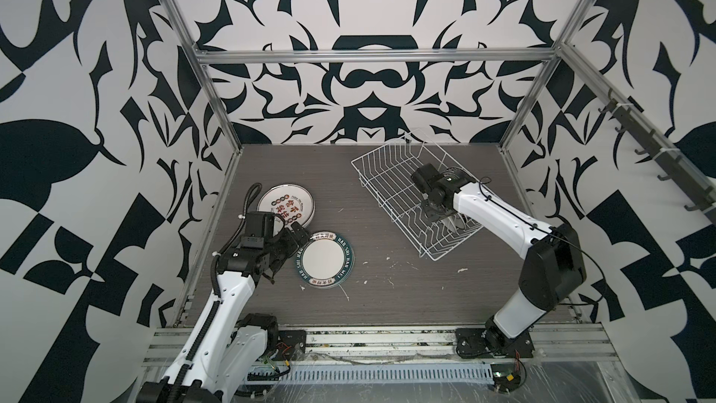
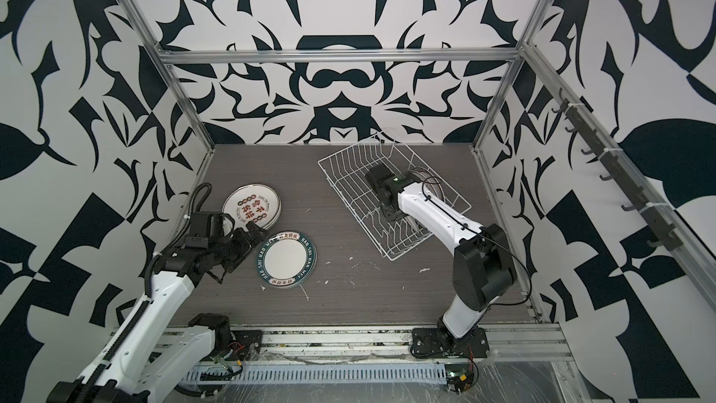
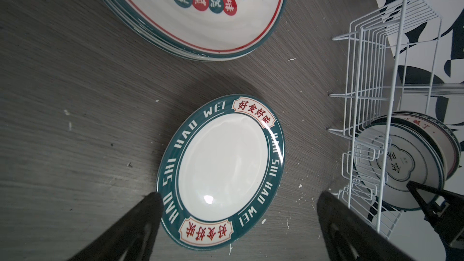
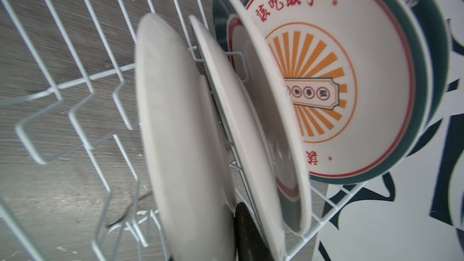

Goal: Unload the plates from the dish rack
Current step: Pick up the plate from the dish rack.

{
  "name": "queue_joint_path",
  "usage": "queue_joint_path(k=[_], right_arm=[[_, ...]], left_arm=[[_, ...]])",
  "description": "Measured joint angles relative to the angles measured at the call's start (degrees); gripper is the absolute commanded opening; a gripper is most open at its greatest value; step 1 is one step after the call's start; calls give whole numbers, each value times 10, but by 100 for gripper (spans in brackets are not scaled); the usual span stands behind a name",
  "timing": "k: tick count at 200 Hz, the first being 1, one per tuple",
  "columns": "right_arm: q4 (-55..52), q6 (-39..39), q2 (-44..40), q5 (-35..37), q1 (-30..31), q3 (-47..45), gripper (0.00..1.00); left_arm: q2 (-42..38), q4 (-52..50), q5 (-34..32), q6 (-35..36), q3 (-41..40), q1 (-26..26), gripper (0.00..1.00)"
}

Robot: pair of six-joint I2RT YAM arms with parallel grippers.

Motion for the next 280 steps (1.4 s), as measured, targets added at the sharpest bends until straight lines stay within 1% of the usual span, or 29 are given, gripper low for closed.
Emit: queue_joint_path(k=[9, 27, 41, 67, 111, 149, 216, 280], right_arm=[[2, -2, 0, 5, 0, -3, 20], [3, -7, 0, 18, 0, -7, 18], [3, -10, -1, 27, 0, -10, 13], [3, -27, -2, 50, -2, -17, 10], [9, -40, -16, 50, 1, -25, 0], [5, -49, -36, 53, 15, -25, 0], [-8, -40, -57, 68, 32, -24, 0], [-43, -32, -72, 96, 56, 10, 0]], left_arm=[[0, 0, -1, -2, 0, 0, 99], [-3, 1, -4, -6, 0, 0, 99], [-8, 1, -6, -9, 0, 0, 99], [-17, 5, -10, -16, 0, 0, 99], [-17, 14, -12, -25, 0, 0, 99], [-13, 25, -11, -28, 0, 0, 99], [-7, 38, -11, -31, 0, 0, 99], [-5, 40, -31, -28, 0, 0, 99]])
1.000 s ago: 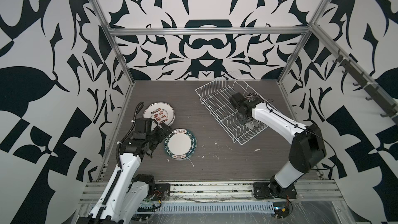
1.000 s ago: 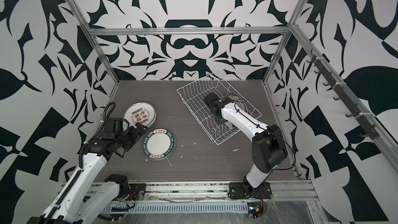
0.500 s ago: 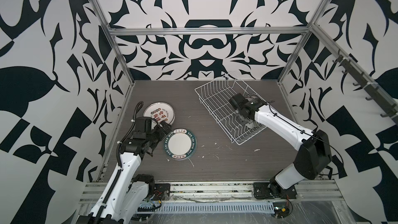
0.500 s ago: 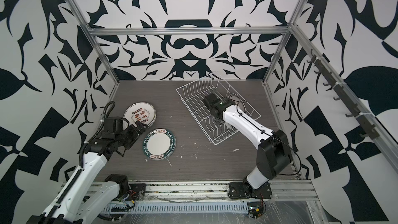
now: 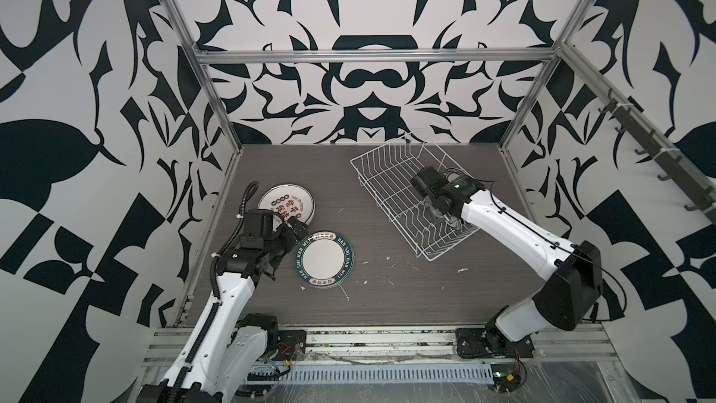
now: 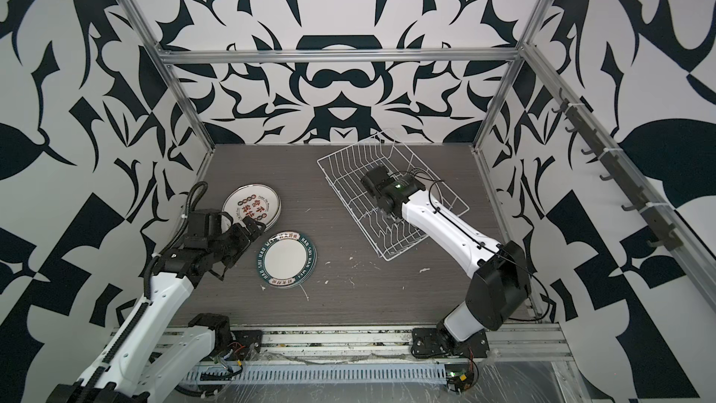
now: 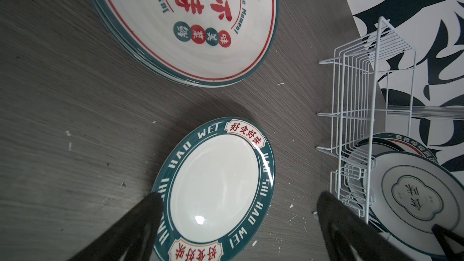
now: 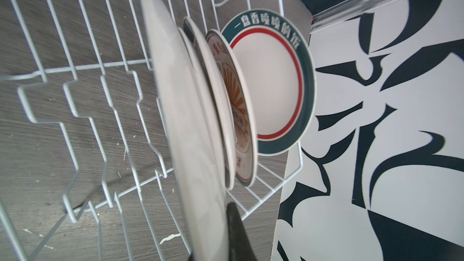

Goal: Unload the plates from the dish rack
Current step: Pick up the plate from the dish rack.

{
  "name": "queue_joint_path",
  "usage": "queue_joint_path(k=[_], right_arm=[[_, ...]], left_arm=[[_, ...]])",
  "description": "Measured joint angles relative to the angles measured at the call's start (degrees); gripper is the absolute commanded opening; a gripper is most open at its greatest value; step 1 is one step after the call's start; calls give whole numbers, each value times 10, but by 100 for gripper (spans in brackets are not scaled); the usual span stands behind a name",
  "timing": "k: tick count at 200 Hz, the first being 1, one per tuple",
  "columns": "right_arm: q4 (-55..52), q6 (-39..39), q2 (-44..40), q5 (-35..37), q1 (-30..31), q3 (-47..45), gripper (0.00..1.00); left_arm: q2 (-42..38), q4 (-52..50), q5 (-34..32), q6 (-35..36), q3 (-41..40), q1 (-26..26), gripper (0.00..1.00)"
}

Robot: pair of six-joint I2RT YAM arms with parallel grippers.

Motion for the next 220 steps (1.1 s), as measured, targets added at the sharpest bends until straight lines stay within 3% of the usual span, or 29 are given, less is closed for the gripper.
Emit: queue_joint_path(k=[81, 220], right_arm=[[-49, 19, -20, 11, 28, 33, 0], [-44, 128, -161, -172, 44, 59, 0]], left_arm=[[1, 2, -28, 6, 0, 0, 99], [10, 28, 17, 32, 7, 0, 99]])
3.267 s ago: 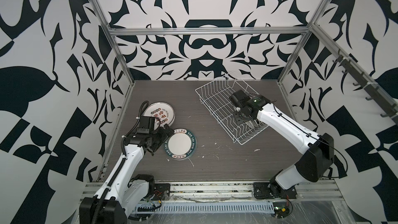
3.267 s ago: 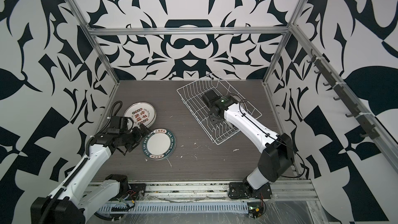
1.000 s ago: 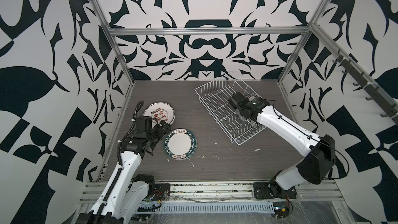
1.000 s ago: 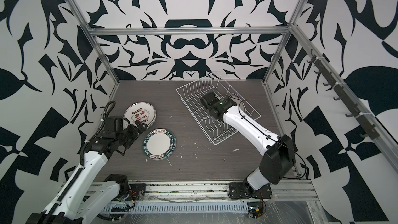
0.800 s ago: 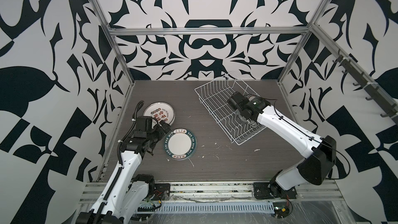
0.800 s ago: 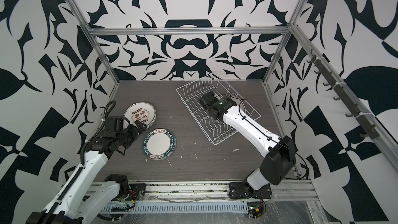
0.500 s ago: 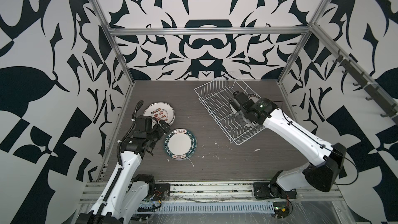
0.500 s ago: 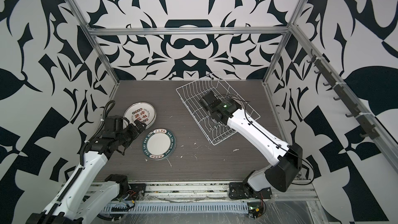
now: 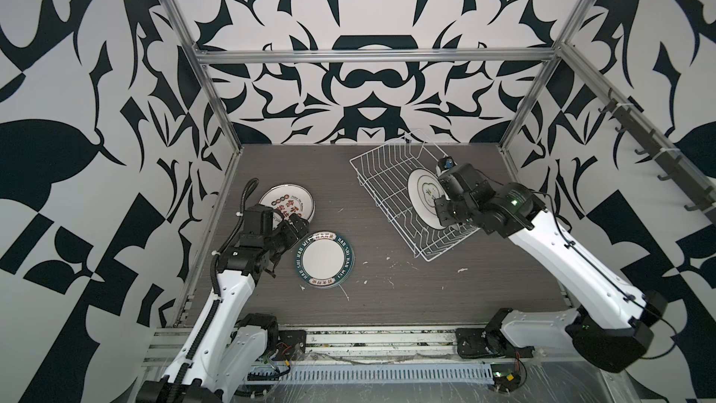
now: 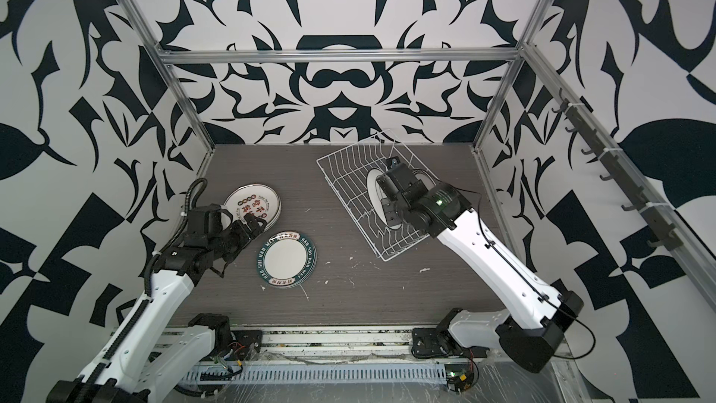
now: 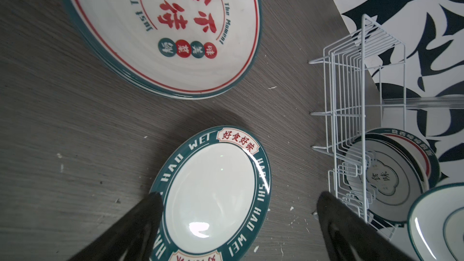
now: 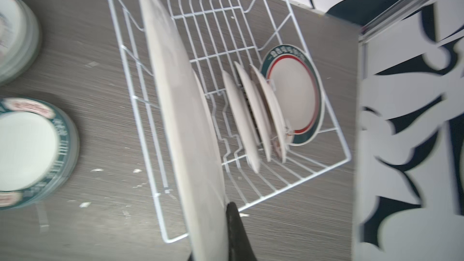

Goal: Unload the plates from the dish rack
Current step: Pick up the plate from the dish rack, then place the plate among the plates.

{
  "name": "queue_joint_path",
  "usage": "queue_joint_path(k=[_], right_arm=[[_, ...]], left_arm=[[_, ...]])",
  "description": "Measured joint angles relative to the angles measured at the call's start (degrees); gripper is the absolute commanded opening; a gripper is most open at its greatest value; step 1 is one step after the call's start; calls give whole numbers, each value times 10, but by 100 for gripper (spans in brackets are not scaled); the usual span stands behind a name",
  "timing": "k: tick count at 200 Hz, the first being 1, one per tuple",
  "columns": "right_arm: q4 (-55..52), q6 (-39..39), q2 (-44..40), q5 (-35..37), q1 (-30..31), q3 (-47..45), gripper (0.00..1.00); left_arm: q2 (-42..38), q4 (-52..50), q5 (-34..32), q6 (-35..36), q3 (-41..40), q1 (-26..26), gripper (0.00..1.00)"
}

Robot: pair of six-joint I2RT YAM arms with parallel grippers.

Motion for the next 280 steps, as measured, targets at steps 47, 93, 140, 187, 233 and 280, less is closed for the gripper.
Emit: queue_joint_path(k=[47, 93, 140, 187, 233, 280], right_arm=[[111, 114, -53, -135, 0, -78, 0], [254, 234, -37, -261, 0, -179, 0], [397, 341, -22, -349, 5, -264, 0], [529, 425, 24, -399, 40, -298, 0], [635, 482, 83, -426, 67, -304, 0], [716, 519, 126, -448, 79, -304, 0]], left_arm=[[0, 41, 77, -3, 0, 0, 99], [-22, 81, 142, -18, -14, -1, 99], [-54, 128, 194, -32, -56, -2, 97], [-33, 172, 238, -46, -69, -2, 92], [-30, 201, 270, -57, -73, -2, 72], [-30, 211, 282, -62, -79, 1, 38]])
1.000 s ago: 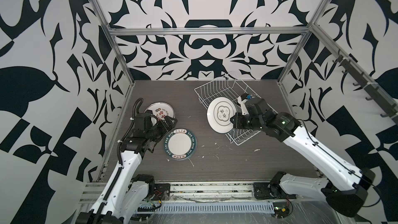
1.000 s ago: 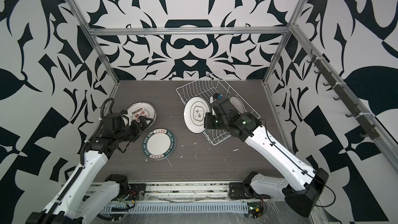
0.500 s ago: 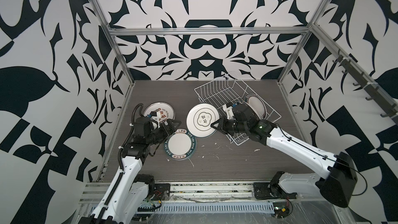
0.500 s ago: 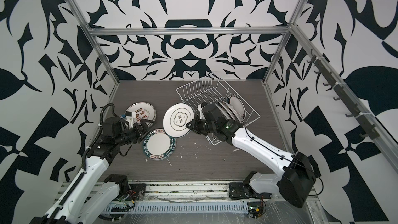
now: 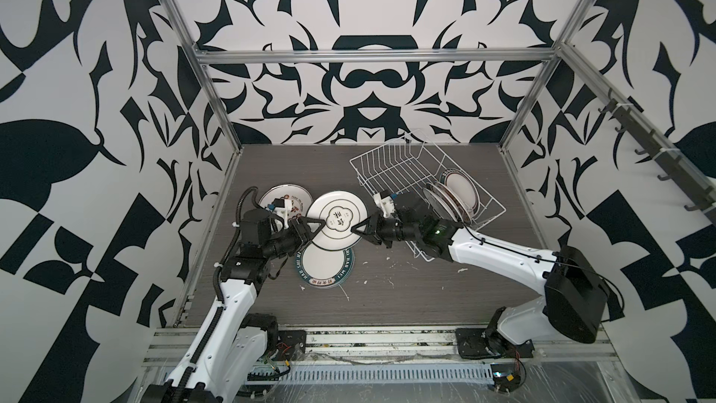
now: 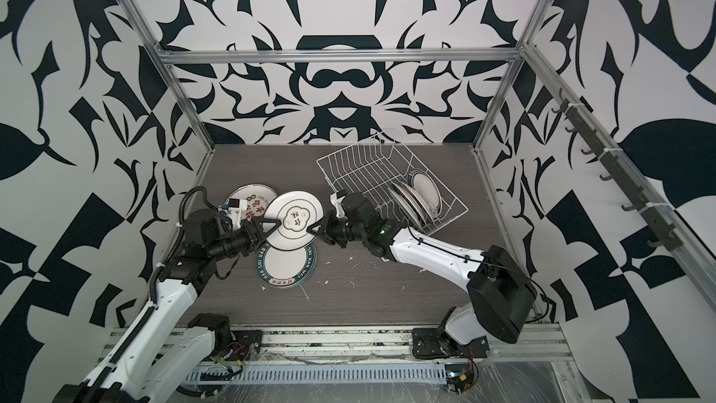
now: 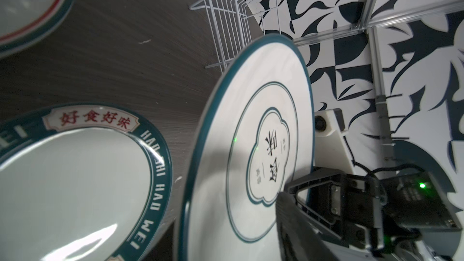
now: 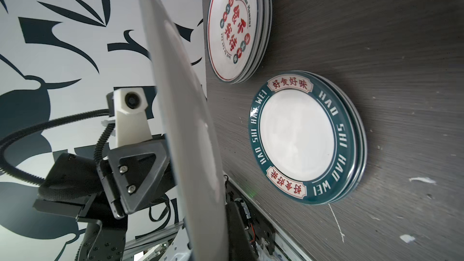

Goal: Unload the plates from the dish rack
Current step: Place the plate among the plates.

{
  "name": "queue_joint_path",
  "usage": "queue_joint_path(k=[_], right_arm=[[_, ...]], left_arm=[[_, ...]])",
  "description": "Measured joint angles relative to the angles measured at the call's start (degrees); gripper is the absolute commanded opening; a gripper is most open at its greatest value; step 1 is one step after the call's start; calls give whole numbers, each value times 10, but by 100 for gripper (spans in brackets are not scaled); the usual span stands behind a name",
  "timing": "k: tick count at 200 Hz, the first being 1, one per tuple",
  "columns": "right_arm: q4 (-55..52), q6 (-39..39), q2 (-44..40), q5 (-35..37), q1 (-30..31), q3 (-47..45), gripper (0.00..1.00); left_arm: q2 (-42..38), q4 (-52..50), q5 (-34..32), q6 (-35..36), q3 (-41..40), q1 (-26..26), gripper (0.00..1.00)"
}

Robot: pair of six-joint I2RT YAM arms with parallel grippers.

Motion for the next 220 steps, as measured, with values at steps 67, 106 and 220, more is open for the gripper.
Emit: queue_joint_path(k=[67, 106, 220], right_arm=[[46, 26, 13, -19, -5, -2, 12], [19, 4, 28, -14, 2, 1, 37], [-476, -264, -23, 302, 4, 184, 70]], left_arm=[[-13, -6, 5, -17, -1, 7, 4], [-16, -39, 4, 3, 8, 3, 0], [-33, -241, -122, 57, 27, -2, 0]])
